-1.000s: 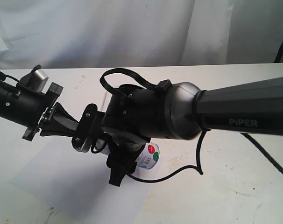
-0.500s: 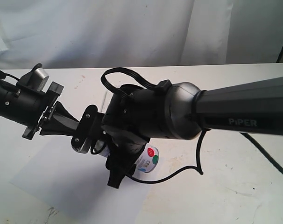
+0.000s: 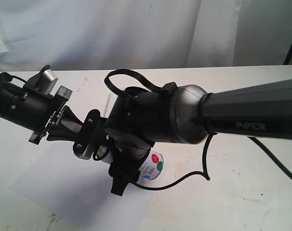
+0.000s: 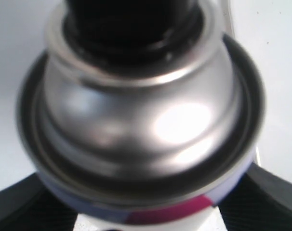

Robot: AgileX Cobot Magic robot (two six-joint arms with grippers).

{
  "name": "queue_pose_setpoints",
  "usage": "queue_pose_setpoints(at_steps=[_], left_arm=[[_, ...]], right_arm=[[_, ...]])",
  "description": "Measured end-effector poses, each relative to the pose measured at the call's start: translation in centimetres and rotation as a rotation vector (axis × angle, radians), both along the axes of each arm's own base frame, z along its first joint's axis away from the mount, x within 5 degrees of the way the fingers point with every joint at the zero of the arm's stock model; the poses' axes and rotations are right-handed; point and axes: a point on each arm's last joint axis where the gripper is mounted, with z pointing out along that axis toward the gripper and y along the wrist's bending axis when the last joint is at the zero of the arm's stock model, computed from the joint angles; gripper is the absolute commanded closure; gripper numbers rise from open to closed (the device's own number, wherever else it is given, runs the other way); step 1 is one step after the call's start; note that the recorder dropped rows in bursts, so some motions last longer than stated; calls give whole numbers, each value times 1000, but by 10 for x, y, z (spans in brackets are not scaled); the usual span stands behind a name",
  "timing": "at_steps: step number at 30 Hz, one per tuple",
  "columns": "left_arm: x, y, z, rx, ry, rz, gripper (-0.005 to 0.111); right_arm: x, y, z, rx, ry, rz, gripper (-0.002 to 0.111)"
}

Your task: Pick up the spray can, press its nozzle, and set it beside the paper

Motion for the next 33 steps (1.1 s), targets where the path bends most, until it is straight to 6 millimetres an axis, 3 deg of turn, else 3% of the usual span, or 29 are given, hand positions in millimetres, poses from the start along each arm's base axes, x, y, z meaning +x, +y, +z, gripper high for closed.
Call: queue_pose_setpoints(at_steps=[33], left_arm=[[2,0,-6,1,18,0,107]], right_arm=[[-3,4,2,-30,9,10,108]])
